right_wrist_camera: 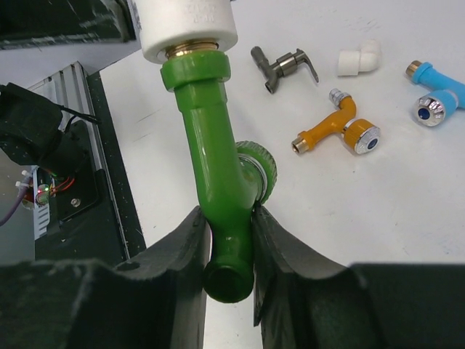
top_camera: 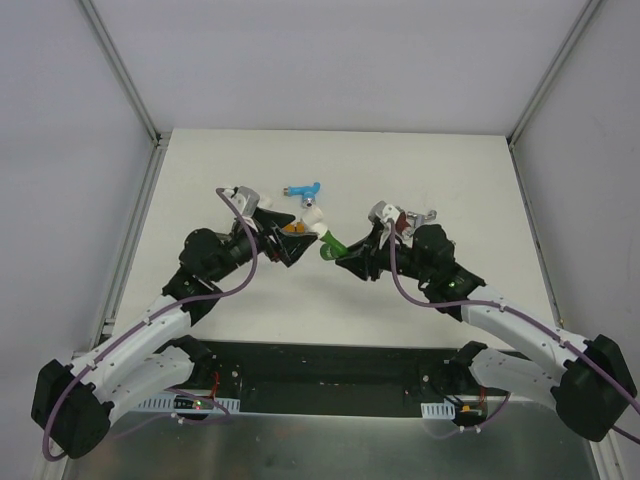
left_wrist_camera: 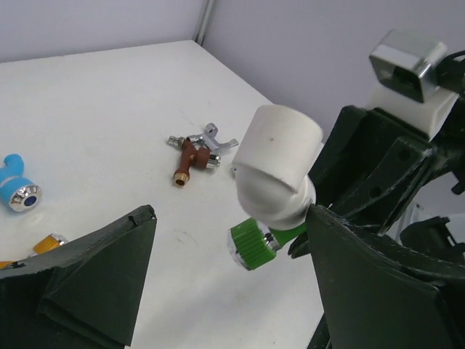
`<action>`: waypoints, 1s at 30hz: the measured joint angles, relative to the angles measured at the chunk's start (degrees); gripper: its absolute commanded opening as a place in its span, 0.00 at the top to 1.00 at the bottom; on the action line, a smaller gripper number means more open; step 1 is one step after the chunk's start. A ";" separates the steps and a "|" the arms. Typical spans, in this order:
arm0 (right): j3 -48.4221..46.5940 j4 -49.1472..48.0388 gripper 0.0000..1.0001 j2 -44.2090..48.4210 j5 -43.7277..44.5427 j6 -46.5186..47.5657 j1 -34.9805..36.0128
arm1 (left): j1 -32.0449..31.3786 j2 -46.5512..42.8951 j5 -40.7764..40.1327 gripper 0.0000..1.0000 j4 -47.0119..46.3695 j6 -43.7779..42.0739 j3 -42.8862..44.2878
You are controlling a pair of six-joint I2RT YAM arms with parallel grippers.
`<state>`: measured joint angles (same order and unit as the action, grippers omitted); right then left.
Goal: Install the water faucets
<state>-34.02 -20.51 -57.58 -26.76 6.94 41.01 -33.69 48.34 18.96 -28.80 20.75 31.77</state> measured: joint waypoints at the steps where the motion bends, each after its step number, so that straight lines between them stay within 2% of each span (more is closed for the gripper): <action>1: -0.04 -0.28 1.00 -0.52 0.42 -0.39 0.42 | 0.00 -0.04 -0.09 0.13 -1.64 1.42 -0.63; 8: -0.04 -2.16 1.00 -2.71 1.49 -2.58 1.99 | 0.00 3.17 -0.07 0.15 -12.55 8.02 -1.46; 10: -0.04 -3.28 1.00 -2.93 1.33 -3.45 2.01 | 0.00 5.31 0.02 0.18 -16.09 9.64 -2.08; 12: -0.04 -4.17 1.00 -3.04 0.92 -4.26 2.03 | 0.00 7.56 0.24 0.26 -18.97 10.97 -2.71; 13: -0.04 -4.57 1.00 -3.06 0.70 -4.85 2.03 | 0.00 8.57 0.42 0.34 -20.09 11.72 -2.95; 15: -0.04 -4.83 1.00 -3.19 0.50 -6.03 2.03 | 0.00 9.99 1.01 0.55 -22.99 13.05 -3.50; 18: -0.04 -6.01 1.00 -4.42 -1.49 -9.14 1.49 | -0.09 10.99 2.54 1.00 -28.70 14.53 -4.72; 21: -0.04 -9.73 1.00 -6.47 -5.97 -13.40 -0.48 | -0.07 11.34 3.52 1.00 -34.07 15.47 -5.95; 26: -0.50 -18.34 1.00 -12.46 -17.40 -25.62 -4.48 | 0.09 11.72 5.03 1.00 -40.04 14.78 -8.20; 27: -0.70 -19.98 0.96 -13.79 -19.12 -28.00 -5.05 | 0.31 11.72 5.05 1.00 -40.54 14.58 -8.48; 30: -1.14 -23.89 0.62 -16.85 -21.77 -32.81 -6.01 | 0.42 11.28 3.34 1.00 -41.18 14.49 -9.33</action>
<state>-35.16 -44.40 -74.43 -48.53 -25.87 35.00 -33.28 59.61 22.31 -69.97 35.24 22.44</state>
